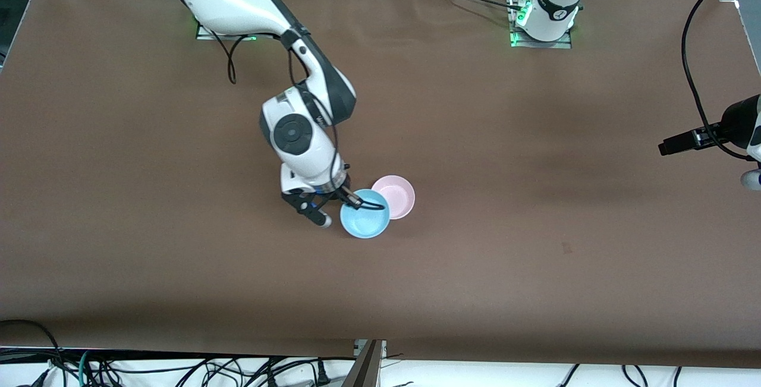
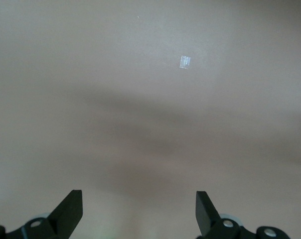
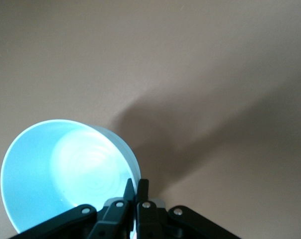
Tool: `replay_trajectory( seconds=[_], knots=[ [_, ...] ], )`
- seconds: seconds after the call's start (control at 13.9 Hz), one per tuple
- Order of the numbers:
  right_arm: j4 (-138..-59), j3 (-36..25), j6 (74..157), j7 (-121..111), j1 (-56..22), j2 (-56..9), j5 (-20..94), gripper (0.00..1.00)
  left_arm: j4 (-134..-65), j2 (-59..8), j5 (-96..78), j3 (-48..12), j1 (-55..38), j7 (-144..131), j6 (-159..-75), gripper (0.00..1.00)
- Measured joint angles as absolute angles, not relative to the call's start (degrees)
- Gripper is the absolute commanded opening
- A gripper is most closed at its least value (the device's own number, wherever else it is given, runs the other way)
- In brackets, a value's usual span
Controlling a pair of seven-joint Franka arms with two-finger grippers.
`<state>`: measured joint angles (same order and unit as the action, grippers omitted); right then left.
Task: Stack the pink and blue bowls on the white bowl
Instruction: 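Lower the blue bowl into the pink bowl with the right gripper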
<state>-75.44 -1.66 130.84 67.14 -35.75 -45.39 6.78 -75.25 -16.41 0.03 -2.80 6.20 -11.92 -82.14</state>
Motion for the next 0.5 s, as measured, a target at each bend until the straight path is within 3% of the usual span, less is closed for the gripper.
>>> replay_trajectory(
  seconds=[0.5],
  knots=[
    [-74.41, -1.75, 132.02, 71.39, -37.66, -46.12, 6.45, 0.0, -75.25, -16.41, 0.03, -2.84, 6.2, -11.92, -82.14, 1.0]
  ],
)
